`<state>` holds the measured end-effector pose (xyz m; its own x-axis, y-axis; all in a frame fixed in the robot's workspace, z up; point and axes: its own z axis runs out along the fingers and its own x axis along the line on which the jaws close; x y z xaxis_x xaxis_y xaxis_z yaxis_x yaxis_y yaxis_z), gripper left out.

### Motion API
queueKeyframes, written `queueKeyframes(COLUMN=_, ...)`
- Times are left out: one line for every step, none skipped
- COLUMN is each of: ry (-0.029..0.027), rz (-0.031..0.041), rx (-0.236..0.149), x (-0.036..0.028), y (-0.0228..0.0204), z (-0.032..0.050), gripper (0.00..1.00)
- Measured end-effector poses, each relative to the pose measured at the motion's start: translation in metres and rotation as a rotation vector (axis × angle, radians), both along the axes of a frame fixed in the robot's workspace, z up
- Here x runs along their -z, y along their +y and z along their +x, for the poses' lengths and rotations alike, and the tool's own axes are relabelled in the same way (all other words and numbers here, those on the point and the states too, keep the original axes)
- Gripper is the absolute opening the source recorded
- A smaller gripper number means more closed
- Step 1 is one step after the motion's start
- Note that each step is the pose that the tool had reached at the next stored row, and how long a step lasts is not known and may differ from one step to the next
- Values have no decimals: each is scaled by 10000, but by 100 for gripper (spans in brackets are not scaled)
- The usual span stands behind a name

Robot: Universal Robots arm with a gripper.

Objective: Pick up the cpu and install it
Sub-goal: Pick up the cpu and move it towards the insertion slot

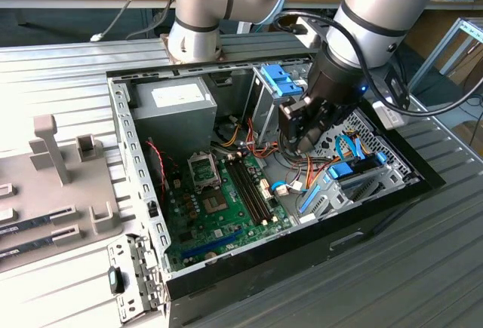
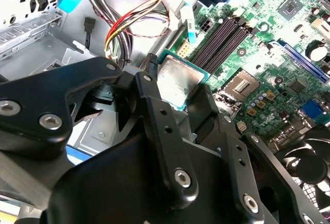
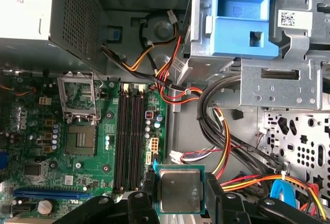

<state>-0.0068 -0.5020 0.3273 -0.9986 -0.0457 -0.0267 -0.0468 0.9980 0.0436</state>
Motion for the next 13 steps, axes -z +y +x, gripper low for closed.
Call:
queueKeyframes(ry=0, rz=-1, rx=0, x=4, y=-2, z=-1, gripper=47)
queueKeyframes(ry=0, rz=-1, rx=-1, x=9, y=-5, z=-3, gripper=47)
queueKeyframes(ry=0, rz=-1, rx=0, x=12, y=-8, z=-5, gripper=47)
queueKeyframes(ry=0, rz=0, rx=0, x=15, y=-10, z=-6, gripper=47)
queueKeyframes(ry=0, rz=-1, rx=0, x=18, y=-12, z=-8, gripper=47)
queueKeyframes(ry=0, rz=-1, rx=0, x=20, y=-16, z=-11, gripper=47)
queueKeyframes(ry=0, rz=-1, rx=0, x=23, y=-21, z=-14, gripper=47)
queueKeyframes(ry=0, rz=-1, rx=0, x=27, y=-28, z=-16, gripper=47)
queueKeyframes(ry=0, rz=-1, rx=0, x=31, y=-40, z=-20, gripper=47)
queueKeyframes(ry=0, rz=-1, rx=0, x=37, y=-57, z=-25, gripper=47)
queueKeyframes(ry=0, rz=-1, rx=0, x=41, y=-68, z=-29, gripper=47)
queueKeyframes(ry=0, rz=0, rx=0, x=44, y=-73, z=-32, gripper=47)
queueKeyframes(ry=0, rz=1, rx=1, x=48, y=-76, z=-35, gripper=47)
